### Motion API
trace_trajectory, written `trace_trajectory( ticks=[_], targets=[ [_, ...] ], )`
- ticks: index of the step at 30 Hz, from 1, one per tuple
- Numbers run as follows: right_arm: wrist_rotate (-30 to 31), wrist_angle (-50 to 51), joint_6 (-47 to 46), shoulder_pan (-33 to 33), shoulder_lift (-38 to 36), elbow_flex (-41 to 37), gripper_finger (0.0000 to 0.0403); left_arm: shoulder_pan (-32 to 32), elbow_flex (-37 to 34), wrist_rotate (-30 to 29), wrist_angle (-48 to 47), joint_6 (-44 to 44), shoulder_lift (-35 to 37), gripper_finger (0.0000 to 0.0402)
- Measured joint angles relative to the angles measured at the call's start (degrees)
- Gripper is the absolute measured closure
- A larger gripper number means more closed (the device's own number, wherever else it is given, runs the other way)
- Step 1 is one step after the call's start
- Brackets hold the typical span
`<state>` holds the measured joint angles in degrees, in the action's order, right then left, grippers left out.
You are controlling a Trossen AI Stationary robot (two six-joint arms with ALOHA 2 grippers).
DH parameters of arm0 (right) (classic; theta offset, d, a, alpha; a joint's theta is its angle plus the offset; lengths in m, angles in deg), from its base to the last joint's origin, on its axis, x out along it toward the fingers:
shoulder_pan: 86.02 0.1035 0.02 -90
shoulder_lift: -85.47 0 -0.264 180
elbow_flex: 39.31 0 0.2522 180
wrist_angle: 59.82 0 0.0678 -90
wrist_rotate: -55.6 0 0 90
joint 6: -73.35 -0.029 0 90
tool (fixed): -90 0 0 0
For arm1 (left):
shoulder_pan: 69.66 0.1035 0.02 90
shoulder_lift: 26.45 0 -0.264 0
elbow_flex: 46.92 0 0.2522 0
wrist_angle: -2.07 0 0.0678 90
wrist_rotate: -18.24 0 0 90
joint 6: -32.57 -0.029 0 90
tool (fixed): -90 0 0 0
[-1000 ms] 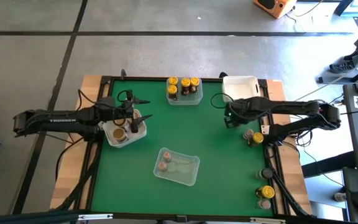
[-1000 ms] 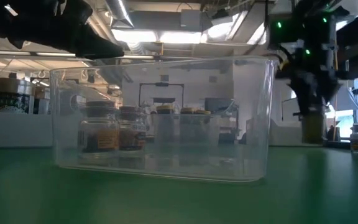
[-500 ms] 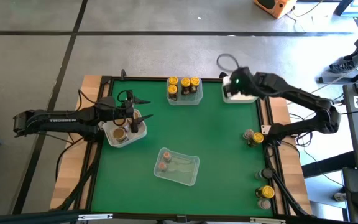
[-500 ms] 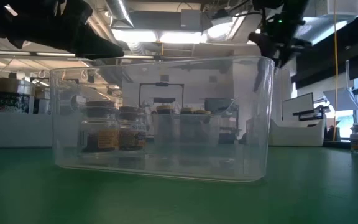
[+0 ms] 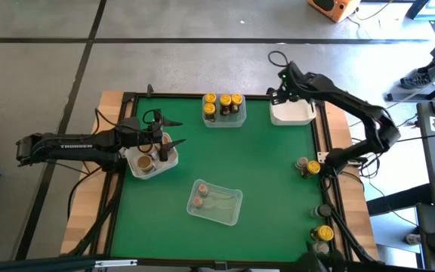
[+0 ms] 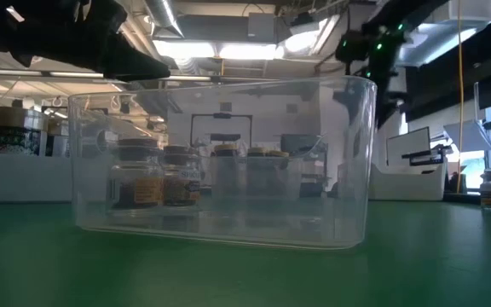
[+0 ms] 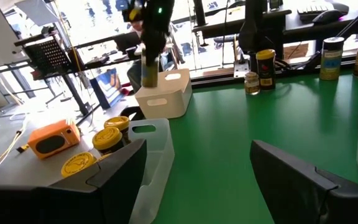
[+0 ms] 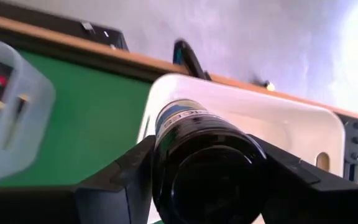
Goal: Sort spices by type
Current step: Put the black spice bottle into the right white bin, then put the brown spice bottle into the bottom transparent bin
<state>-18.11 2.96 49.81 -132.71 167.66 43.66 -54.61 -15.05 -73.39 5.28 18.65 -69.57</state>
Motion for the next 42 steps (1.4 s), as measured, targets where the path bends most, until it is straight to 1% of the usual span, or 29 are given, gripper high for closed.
trace_trajectory(
  ticks=[10, 17, 20, 23, 29, 32, 35, 38, 42],
  targets=[
    [-1.05, -3.21, 1.08, -3.44, 10.94, 0.00, 0.0186, 0.00, 0.00, 0.00, 0.00, 0.00, 0.00, 0.0116],
    [-0.96, -3.96, 1.49, -3.63, 14.87, 0.00, 0.0182, 0.00, 0.00, 0.00, 0.00, 0.00, 0.00, 0.0116],
    [-0.58, -4.13, 1.52, -3.62, 15.27, 0.00, 0.0168, 0.00, 0.00, 0.01, -0.01, 0.00, 0.00, 0.0116],
    [0.53, -3.91, 1.54, -3.59, 15.37, 0.00, 0.0141, 0.00, 0.00, 0.00, 0.00, 0.00, 0.00, 0.0116],
    [0.75, -2.89, 1.84, -3.59, 15.06, 0.38, 0.0089, -0.01, 0.00, 0.02, -0.07, 0.52, 0.00, 0.0116],
    [1.16, 0.87, 3.34, -3.59, 13.91, 2.78, 0.0068, -0.01, 0.00, 0.02, -0.16, 0.54, 0.00, 0.0116],
    [0.33, 8.30, 3.31, -3.45, 12.51, 6.57, 0.0054, -0.01, -0.02, 0.02, -0.21, 0.52, 0.00, 0.0116],
    [-0.46, 15.43, 2.70, -1.80, 10.63, 9.85, 0.0048, -0.02, 0.00, 0.02, -0.22, 0.50, 0.00, 0.0116],
    [-0.92, 23.05, 0.77, 2.03, 7.40, 11.52, 0.0048, -0.02, 0.00, 0.02, -0.22, 0.50, 0.00, 0.0116]
  ],
)
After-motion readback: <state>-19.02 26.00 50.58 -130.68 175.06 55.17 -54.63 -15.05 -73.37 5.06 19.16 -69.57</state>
